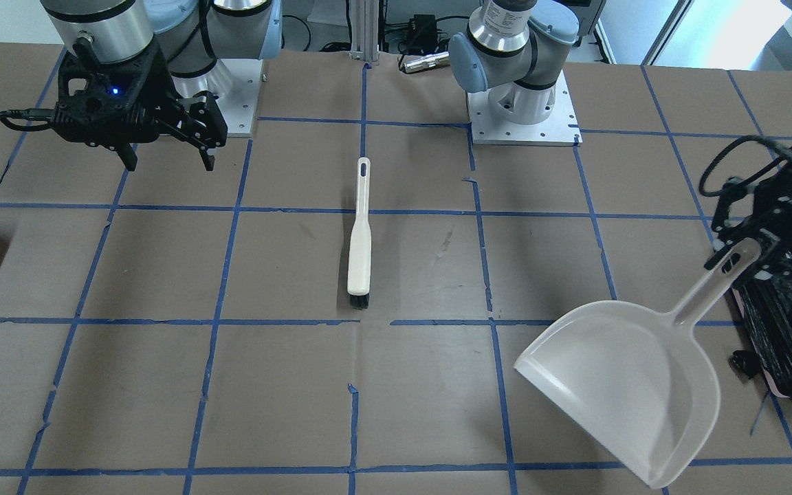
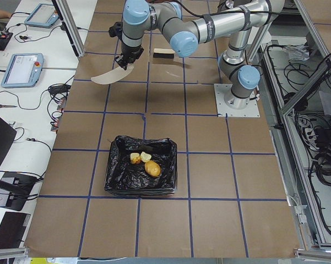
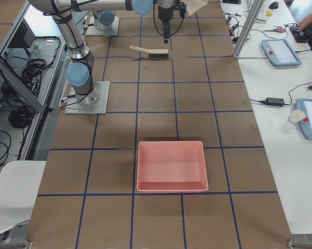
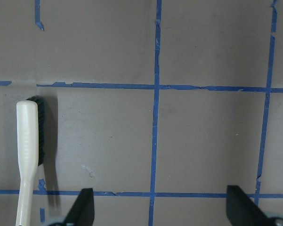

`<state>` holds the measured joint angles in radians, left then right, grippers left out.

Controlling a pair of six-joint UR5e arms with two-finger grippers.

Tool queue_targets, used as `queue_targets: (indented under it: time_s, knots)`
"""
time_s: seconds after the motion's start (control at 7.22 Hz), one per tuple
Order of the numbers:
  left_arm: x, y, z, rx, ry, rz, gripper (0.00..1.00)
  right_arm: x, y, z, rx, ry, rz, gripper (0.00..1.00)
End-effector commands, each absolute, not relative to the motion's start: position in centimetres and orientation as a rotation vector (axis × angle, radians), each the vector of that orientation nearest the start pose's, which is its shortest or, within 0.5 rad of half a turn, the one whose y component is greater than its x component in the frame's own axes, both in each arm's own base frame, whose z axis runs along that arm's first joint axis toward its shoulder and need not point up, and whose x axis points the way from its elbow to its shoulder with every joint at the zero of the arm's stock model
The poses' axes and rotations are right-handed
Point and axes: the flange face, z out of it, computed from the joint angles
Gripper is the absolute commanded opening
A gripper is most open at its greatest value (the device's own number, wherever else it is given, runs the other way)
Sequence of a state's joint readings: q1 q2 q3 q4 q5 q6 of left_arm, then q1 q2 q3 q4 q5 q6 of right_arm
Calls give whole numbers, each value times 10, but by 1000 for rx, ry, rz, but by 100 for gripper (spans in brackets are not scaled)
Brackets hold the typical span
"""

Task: Sweep and dump trash in nearest bin
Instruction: 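Raise the right gripper away while the left gripper carries the empty dustpan back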

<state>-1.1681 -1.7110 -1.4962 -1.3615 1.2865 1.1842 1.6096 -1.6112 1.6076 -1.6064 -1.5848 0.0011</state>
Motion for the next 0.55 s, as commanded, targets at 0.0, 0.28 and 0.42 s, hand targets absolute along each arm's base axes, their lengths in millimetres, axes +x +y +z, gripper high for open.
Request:
queue_targets:
  time_s: [0.0,0.28,0.42]
  knots:
    - [-11,-602,433,1108,3039,-510,7,151,-473,496,-58,3149,-73,100]
    - [-89,-609,413,1005,3124,-461,8,155,-470,495,-77,3147,-63,100]
    - [-120,-609,403,924,3179,-423,7,155,-469,497,-79,3145,-70,100]
